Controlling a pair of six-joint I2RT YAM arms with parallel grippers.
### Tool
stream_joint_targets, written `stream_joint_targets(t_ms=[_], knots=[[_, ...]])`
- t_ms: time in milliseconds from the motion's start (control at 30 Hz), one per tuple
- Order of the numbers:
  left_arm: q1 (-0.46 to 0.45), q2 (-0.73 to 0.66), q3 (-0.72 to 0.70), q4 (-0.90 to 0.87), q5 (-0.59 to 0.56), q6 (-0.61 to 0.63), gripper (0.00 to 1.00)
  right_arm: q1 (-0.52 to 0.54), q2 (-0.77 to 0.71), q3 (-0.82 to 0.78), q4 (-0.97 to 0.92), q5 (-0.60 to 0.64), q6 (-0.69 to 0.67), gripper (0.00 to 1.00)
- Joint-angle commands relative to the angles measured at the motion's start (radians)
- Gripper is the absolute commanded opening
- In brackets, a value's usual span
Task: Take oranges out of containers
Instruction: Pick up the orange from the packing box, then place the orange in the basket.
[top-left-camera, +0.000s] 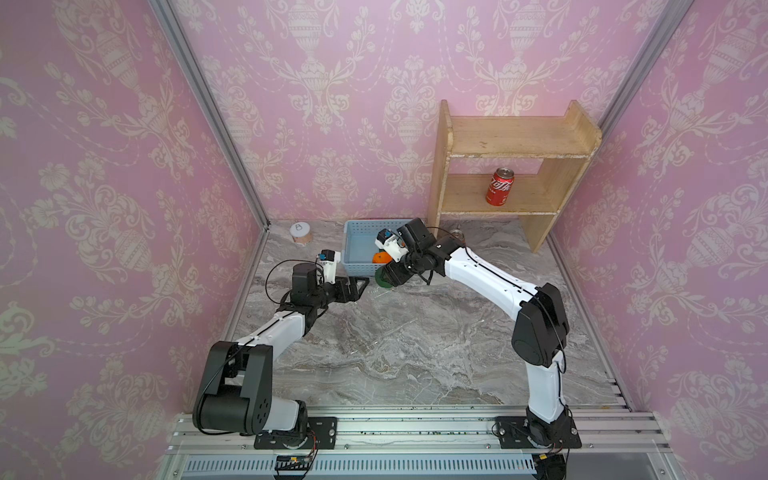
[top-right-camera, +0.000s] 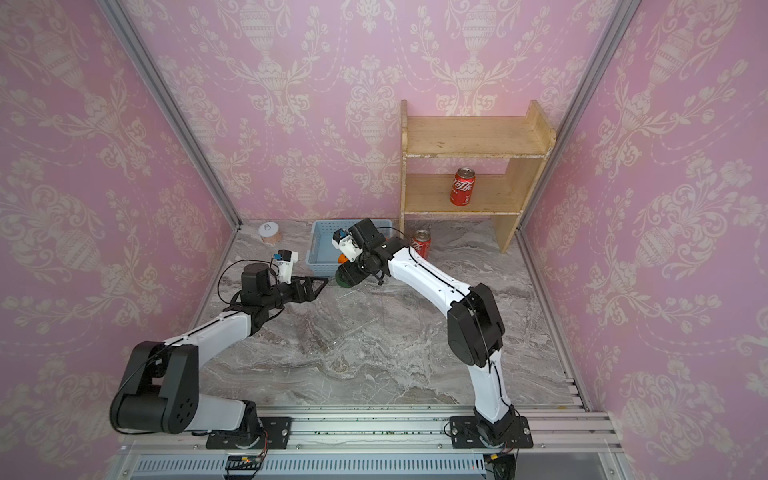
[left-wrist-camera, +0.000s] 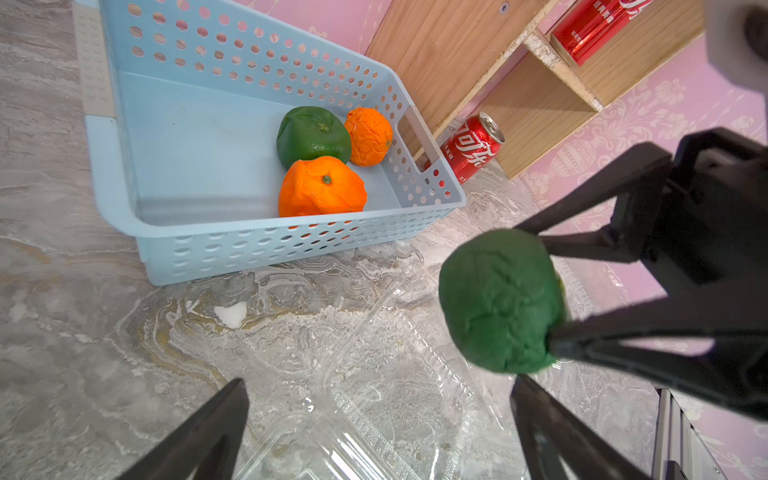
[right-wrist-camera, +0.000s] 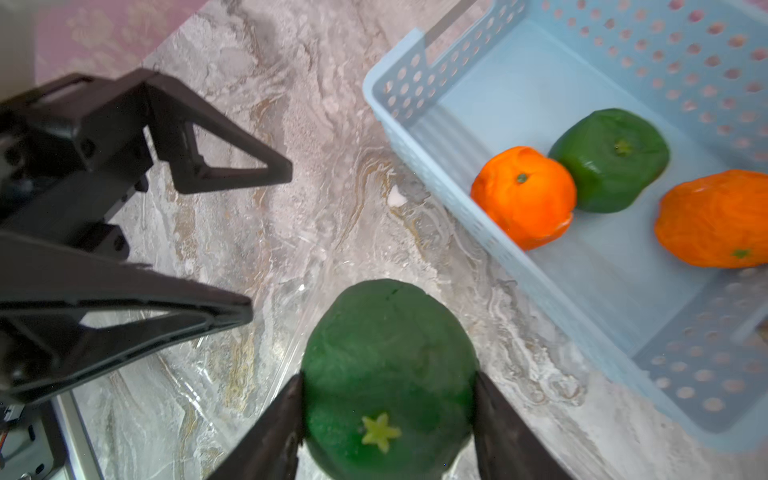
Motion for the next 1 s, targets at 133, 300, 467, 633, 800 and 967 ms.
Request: stream_joint_targets(t_ms=[133,300,467,633,800,967], knots=[[0.001,-0.006,-0.012,0.021,0.028,0.004,0.99,-0.098,0.135,0.178,0.026,0.061,0.014,0.59],[0.001,-0.014,-0.020,0.026,0.024,0.005,0.99,-0.126,0.249,0.302,0.017,0.097,0.015,0.59],[0.001,0.001,-0.015,0.024,0.022,0.009,0.99,-0.132,0.353,0.430,-0.032,0.120,0.011,0.59],[0.001,-0.001,-0.009,0.016,0.001,0.019,0.99,-0.142,0.385,0.460,-0.043,0.132,0.013,0.63],[0.002,-0.014,0.012,-0.028,-0.056,0.055,0.99,-0.153,0.345,0.398,-0.028,0.141,0.009,0.82],[0.002,-0.060,0.053,-0.080,-0.198,0.122,0.99,-0.160,0.196,0.203,0.065,0.140,-0.007,1.00]])
